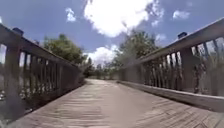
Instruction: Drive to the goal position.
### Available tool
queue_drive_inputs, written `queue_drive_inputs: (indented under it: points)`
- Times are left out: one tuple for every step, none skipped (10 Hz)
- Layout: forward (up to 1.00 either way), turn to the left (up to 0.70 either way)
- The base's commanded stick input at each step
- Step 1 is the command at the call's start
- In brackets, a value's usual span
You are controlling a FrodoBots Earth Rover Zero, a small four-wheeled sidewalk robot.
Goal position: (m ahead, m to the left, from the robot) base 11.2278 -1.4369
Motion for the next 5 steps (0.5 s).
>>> queue_drive_inputs:
  points:
    - [0.45,0.0]
    - [0.45,0.01]
    - [0.45,0.16]
    - [0.45,0.27]
    - [0.45,0.27]
